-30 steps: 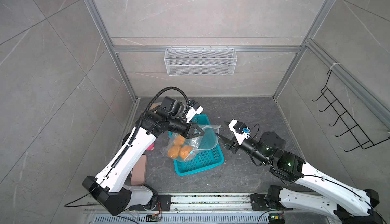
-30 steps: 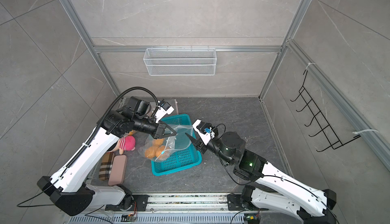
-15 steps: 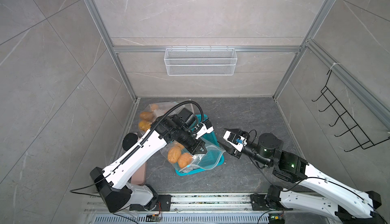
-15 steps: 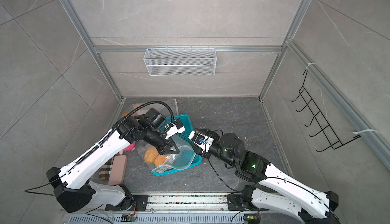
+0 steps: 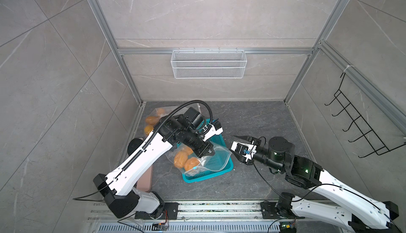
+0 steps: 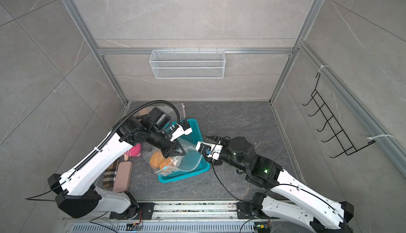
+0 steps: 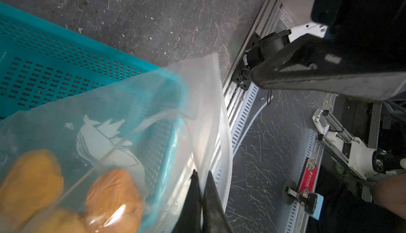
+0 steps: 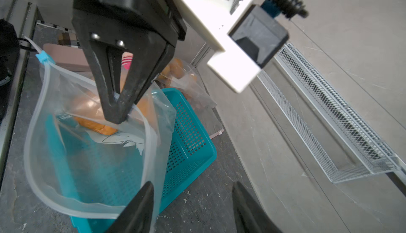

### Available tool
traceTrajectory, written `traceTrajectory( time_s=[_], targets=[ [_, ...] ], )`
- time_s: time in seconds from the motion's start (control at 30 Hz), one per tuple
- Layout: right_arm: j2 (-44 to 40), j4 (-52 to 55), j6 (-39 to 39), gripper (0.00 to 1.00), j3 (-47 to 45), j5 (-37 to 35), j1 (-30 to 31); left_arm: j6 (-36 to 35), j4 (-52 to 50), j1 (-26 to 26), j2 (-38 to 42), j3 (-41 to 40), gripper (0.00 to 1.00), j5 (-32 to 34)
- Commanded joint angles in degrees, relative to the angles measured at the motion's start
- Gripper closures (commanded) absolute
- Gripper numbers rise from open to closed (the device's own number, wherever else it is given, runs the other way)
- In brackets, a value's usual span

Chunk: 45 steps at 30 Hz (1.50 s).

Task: Put the potatoes into a zipper bag and zip it
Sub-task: Place the zipper food storage bag in the basket.

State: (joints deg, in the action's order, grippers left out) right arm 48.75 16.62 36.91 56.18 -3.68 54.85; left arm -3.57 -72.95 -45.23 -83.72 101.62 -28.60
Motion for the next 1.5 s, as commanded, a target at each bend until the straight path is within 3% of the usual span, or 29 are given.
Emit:
traceTrajectory(
  time_s=[0.0,0.1,0.27,0.37,0.57,0.67,0.73,0.83,0.97,1.07,1.2,1.37,1.47],
  targets=[
    [-3.8,-7.5,-1.7,0.42,-2.1,-1.7,-1.0,-3.5,-6.1,-0.8,-7.9,10.9,1.00,-3.9],
    [-5.9,-10.9,-2.7,0.42,-3.6,-4.8,-1.8,-5.0,-8.6,-4.4,-12.6,17.1,1.00,-2.8],
    [-7.5,-9.4,-3.8,0.42,-3.8,-5.3,-2.2,-5.1,-7.6,-5.5,-12.3,10.2,1.00,-1.6],
    [-8.1,-9.3,-4.8,0.42,-3.7,-5.5,-2.2,-4.8,-7.0,-7.5,-11.7,10.2,1.00,-3.3],
    [-8.8,-5.4,-7.0,0.42,-2.7,-0.8,-2.2,-3.9,-6.3,-8.5,-8.4,5.6,1.00,0.5],
    [-9.5,-5.7,-8.2,0.42,-3.5,2.2,-2.2,-3.9,-7.2,-9.7,-8.2,8.1,1.00,-3.0],
    [-9.4,-4.8,-9.0,0.42,-3.7,5.4,-2.3,-4.7,-6.9,-10.4,-7.0,7.1,1.00,-1.7],
    [-7.9,1.1,-9.2,0.42,-2.4,10.2,-2.2,-4.8,-6.3,-10.4,-4.5,2.8,1.00,1.5],
    [-3.7,12.0,-8.5,0.41,1.4,9.9,-2.2,-5.0,-3.5,-10.4,-0.1,-4.2,1.00,2.5],
    [-5.6,12.8,-8.8,0.42,0.4,12.5,-2.2,-4.9,-1.8,-10.3,2.0,-7.1,1.00,3.5],
    [-9.6,12.6,-6.6,0.39,-3.1,14.8,-2.2,-4.8,0.0,-10.0,3.1,-8.0,1.00,5.7],
    [-8.2,22.6,-3.8,0.39,-0.5,17.3,-2.1,-6.1,5.5,-9.1,3.5,-9.2,1.00,10.0],
    [-9.7,21.3,-3.9,0.39,-1.4,16.8,-2.1,-6.5,6.5,-7.7,-1.1,-1.6,1.00,7.3]
  ],
)
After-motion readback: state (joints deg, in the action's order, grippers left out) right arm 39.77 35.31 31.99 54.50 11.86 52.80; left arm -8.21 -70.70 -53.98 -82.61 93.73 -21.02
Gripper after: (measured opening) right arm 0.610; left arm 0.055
